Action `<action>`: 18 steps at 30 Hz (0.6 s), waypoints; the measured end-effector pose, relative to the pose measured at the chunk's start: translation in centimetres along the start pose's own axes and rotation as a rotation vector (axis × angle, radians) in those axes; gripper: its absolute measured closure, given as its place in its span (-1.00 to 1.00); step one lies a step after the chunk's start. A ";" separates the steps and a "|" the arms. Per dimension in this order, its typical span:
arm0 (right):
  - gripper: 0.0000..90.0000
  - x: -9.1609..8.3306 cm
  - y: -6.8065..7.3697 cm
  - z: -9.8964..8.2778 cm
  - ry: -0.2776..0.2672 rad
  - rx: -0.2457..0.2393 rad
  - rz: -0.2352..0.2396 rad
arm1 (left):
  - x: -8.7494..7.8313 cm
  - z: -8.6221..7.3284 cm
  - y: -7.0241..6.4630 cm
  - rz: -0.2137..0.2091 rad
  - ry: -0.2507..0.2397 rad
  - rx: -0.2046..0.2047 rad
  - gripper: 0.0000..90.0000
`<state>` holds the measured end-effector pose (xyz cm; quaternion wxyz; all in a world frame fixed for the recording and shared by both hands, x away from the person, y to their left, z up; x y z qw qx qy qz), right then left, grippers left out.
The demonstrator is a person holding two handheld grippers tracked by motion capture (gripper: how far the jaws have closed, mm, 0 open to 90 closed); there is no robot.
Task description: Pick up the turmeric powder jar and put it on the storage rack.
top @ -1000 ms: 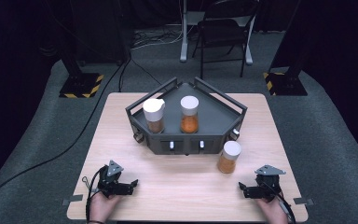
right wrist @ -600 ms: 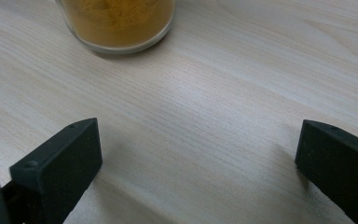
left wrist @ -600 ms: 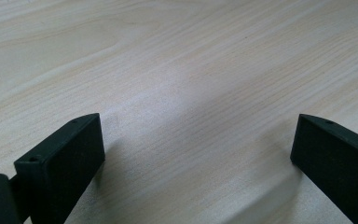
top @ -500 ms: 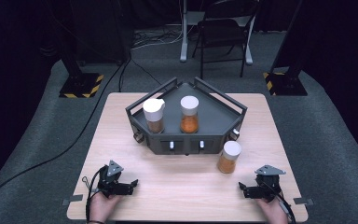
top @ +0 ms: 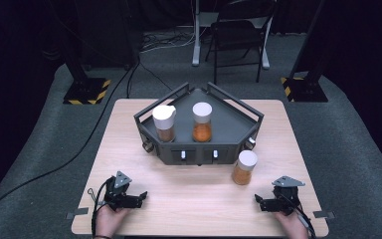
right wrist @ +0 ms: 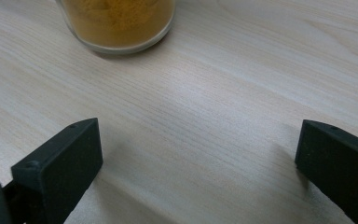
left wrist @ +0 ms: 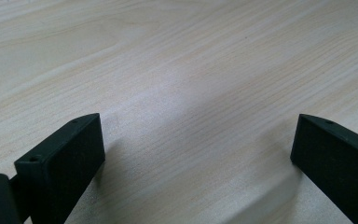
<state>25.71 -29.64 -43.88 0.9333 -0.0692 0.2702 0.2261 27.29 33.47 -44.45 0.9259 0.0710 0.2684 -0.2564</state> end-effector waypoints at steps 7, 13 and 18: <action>-0.96 -0.1 0.0 -0.1 -0.005 0.004 -0.006 | 0.0 0.0 0.0 0.000 0.001 0.000 -0.94; -0.96 0.0 0.0 -0.1 -0.007 0.007 -0.009 | 0.0 0.0 0.0 0.000 0.000 0.000 -0.94; -0.99 0.0 0.1 0.0 -0.002 0.011 -0.018 | 0.0 0.0 0.0 0.000 0.000 0.000 -0.94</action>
Point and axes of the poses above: each handheld gripper's, and its own axes: x roughly forward along the jaws, z roughly out of its top, y roughly to its left, the point moved 1 cm from there along x, roughly forward along the jaws, and after that the axes turned 11 degrees about -y, right-handed, at the moved point
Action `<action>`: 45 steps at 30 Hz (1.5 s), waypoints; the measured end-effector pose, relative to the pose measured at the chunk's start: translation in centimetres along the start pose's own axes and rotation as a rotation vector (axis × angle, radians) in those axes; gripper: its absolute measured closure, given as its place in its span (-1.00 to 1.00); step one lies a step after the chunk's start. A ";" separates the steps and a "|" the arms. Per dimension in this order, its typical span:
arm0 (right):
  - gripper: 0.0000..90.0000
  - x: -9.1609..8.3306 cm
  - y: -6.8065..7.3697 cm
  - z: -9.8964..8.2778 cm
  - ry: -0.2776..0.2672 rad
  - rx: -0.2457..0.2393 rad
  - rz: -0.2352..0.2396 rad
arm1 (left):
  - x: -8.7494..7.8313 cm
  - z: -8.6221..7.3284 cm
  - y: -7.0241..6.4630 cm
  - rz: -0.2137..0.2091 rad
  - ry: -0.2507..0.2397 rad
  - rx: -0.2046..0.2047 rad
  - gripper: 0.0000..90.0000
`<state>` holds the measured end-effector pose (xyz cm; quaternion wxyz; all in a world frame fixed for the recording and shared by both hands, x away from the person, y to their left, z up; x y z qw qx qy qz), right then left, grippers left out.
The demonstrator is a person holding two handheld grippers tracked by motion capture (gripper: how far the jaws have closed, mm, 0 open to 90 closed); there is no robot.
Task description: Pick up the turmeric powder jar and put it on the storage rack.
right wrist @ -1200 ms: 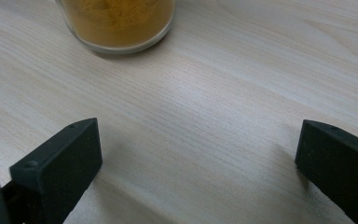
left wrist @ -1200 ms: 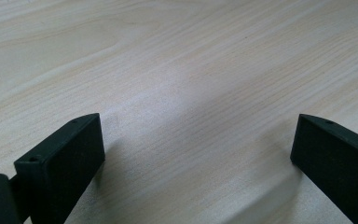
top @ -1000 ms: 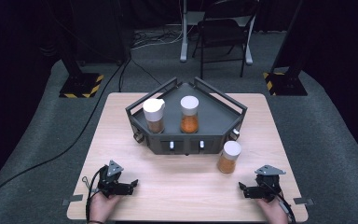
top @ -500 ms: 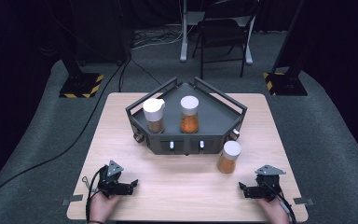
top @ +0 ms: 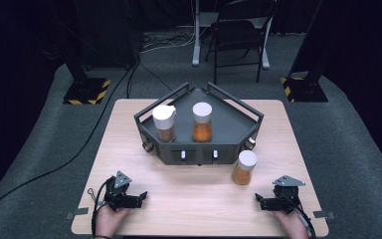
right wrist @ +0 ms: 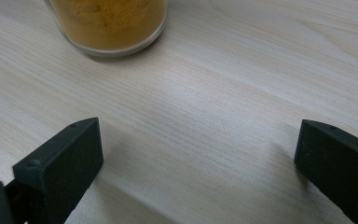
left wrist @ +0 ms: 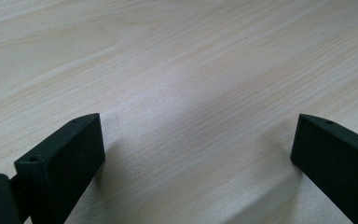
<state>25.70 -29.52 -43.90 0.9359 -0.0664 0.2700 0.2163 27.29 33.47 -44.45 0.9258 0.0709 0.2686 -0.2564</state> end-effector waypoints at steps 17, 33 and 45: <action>-0.84 -1.5 0.7 -0.9 -0.119 -0.009 0.016 | 0.0 0.0 0.0 0.000 0.000 0.000 -0.94; -0.82 -2.7 1.2 1.0 -0.218 -0.009 0.074 | 0.0 0.0 0.0 0.000 0.000 0.000 -0.94; -0.80 -2.1 1.6 2.7 -0.244 -0.009 0.097 | 0.0 0.0 0.0 -0.001 -0.001 0.001 -0.94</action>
Point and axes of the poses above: each handheld gripper's, and its own axes: x roughly forward along the jaws, z roughly out of its top, y roughly to its left, the point moved 1 cm from there along x, roughly forward along the jaws, and after that the axes turned 11 degrees about -y, right-handed, at the moved point
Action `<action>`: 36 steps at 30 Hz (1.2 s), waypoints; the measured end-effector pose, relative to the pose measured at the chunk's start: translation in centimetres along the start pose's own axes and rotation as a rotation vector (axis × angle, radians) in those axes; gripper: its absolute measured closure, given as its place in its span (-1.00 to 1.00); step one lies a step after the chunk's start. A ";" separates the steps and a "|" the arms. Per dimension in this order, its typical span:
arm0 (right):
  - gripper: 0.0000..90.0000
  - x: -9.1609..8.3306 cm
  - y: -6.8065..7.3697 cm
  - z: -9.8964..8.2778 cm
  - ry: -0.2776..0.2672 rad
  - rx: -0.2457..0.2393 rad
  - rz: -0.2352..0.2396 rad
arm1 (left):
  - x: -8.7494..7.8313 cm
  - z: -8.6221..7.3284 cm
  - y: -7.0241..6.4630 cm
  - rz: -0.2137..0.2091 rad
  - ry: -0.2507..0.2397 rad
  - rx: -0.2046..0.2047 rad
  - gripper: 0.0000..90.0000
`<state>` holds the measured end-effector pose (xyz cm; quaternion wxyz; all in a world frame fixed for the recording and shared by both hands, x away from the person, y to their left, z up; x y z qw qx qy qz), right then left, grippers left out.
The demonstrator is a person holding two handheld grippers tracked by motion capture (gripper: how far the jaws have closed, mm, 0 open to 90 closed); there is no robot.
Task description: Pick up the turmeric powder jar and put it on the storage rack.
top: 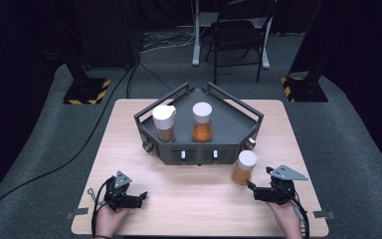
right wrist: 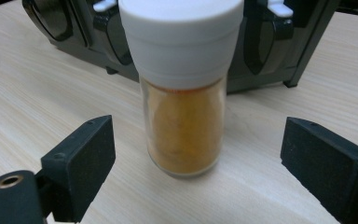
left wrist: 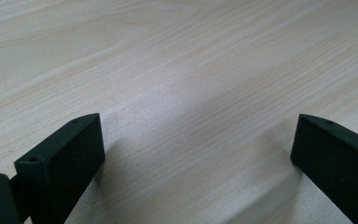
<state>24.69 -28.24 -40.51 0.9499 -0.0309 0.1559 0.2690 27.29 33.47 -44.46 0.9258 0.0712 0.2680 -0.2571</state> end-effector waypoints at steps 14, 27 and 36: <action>-0.78 1.7 -0.7 1.6 -0.009 0.017 0.028 | 0.0 0.0 0.0 0.000 0.000 0.000 -0.94; -0.62 2.8 -0.2 1.8 -0.052 0.015 0.027 | 0.0 0.0 0.0 0.000 0.000 0.000 -0.94; -0.39 3.9 0.1 2.5 -0.038 -0.010 0.024 | 0.0 0.0 0.0 0.000 0.000 0.000 -0.94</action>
Point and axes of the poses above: each handheld gripper's, and its own axes: x roughly forward along the jaws, z roughly out of its top, y roughly to its left, the point moved 1 cm from there along x, roughly forward along the jaws, and after that the axes turned 11 degrees about -y, right-handed, at the moved point
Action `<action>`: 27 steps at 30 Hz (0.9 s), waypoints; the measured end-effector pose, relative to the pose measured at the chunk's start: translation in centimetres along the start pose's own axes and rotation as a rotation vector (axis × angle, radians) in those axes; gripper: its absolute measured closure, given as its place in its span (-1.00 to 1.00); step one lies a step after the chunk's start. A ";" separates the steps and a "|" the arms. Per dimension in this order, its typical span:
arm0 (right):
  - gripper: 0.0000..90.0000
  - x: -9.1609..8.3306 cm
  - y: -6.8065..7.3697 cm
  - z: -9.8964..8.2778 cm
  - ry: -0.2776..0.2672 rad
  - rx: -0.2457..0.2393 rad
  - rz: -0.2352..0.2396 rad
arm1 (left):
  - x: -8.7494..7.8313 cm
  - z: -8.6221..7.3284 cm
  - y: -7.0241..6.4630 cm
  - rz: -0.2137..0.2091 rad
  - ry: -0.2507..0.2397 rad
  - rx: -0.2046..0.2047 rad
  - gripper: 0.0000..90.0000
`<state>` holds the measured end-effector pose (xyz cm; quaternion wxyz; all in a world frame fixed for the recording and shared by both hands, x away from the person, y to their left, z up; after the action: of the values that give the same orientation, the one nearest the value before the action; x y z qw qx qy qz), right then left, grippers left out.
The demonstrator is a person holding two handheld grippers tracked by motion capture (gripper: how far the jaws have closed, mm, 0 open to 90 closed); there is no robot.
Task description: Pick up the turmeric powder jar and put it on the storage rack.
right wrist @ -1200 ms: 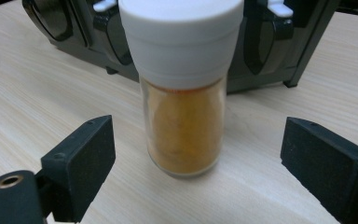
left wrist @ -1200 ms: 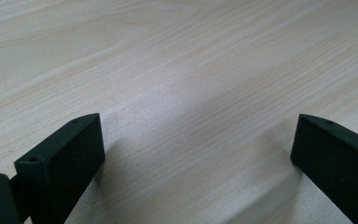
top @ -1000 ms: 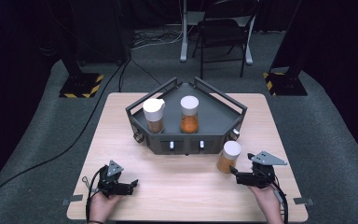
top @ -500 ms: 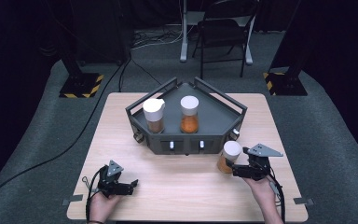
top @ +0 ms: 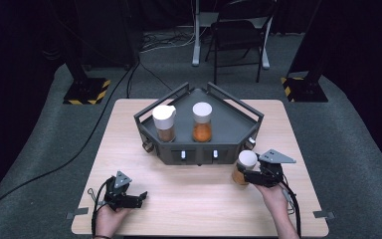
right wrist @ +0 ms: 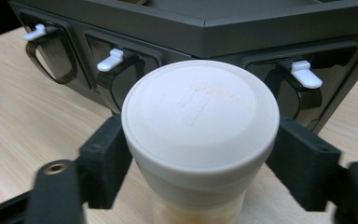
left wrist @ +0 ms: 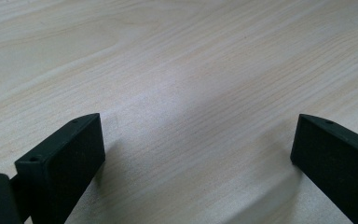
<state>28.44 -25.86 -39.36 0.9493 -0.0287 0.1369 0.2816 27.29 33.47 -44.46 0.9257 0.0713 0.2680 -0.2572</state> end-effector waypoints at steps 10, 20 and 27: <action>-0.27 0.0 0.5 0.1 0.002 -0.022 -0.008 | 0.0 0.0 0.0 0.001 0.000 0.001 -0.94; -0.27 0.2 0.9 0.8 0.027 -0.023 -0.019 | 0.0 0.0 0.0 0.001 0.000 0.001 -0.94; -0.27 -0.3 0.8 1.7 0.022 -0.023 -0.011 | 0.0 0.0 0.0 0.000 0.000 0.001 -0.94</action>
<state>28.15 -25.11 -37.63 0.9489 -0.0436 0.1439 0.2776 27.28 33.46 -44.46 0.9258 0.0716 0.2677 -0.2571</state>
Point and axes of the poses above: each handheld gripper's, and its own axes: x roughly forward along the jaws, z roughly out of its top, y roughly to its left, the point moved 1 cm from there along x, roughly forward along the jaws, and after that the axes turned 11 degrees about -y, right-handed, at the moved point
